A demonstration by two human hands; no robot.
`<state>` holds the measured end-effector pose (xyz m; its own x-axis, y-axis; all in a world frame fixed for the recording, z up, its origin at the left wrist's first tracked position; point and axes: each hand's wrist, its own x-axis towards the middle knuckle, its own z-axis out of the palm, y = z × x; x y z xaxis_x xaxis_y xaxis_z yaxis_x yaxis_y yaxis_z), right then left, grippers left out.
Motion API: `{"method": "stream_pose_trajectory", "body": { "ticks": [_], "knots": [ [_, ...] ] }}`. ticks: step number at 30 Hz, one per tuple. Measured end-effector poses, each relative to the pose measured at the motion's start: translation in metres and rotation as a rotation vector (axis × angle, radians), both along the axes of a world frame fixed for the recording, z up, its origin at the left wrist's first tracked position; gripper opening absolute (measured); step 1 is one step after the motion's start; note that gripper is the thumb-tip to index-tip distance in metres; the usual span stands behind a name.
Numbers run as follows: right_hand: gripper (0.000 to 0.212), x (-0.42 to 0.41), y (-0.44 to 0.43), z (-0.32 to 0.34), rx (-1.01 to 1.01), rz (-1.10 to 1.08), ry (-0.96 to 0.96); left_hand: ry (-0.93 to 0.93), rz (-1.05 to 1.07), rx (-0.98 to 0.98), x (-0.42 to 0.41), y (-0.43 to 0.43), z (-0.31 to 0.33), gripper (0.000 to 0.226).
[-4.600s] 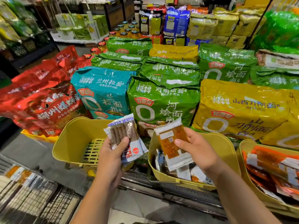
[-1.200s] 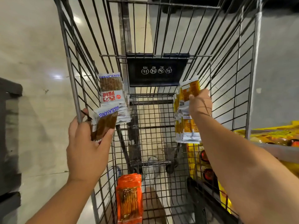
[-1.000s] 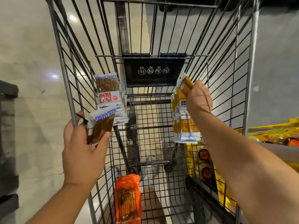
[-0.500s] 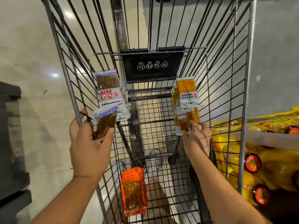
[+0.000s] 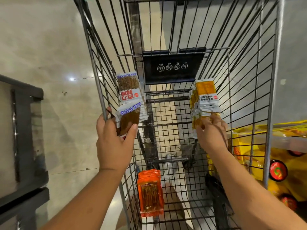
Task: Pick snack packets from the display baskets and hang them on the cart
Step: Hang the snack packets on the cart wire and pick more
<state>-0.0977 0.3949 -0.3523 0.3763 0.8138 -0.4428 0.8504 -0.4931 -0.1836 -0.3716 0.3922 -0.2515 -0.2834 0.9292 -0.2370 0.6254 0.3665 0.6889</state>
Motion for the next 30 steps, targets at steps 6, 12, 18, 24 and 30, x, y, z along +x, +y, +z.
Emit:
{"method": "stream_pose_trajectory", "body": {
  "ticks": [6,12,18,24,30],
  "knots": [
    [0.031,-0.089,0.01,0.043,-0.081,-0.234,1.288,-0.023,0.005,0.04,-0.001,0.001,0.007,0.043],
    [0.059,-0.133,0.015,0.033,-0.218,-0.288,1.757,0.019,-0.032,0.064,-0.004,0.001,0.003,0.041],
    [0.036,-0.117,0.001,0.007,-0.218,-0.539,1.79,-0.033,-0.001,0.132,-0.004,-0.002,-0.004,0.061],
    [0.028,-0.06,-0.005,-0.038,-0.19,-0.797,1.28,-0.042,0.036,0.19,-0.006,-0.002,-0.011,0.042],
    [0.025,-0.058,0.048,-0.069,-0.135,-0.844,1.068,-0.002,0.102,0.149,-0.004,-0.004,-0.012,0.054]
  ]
}}
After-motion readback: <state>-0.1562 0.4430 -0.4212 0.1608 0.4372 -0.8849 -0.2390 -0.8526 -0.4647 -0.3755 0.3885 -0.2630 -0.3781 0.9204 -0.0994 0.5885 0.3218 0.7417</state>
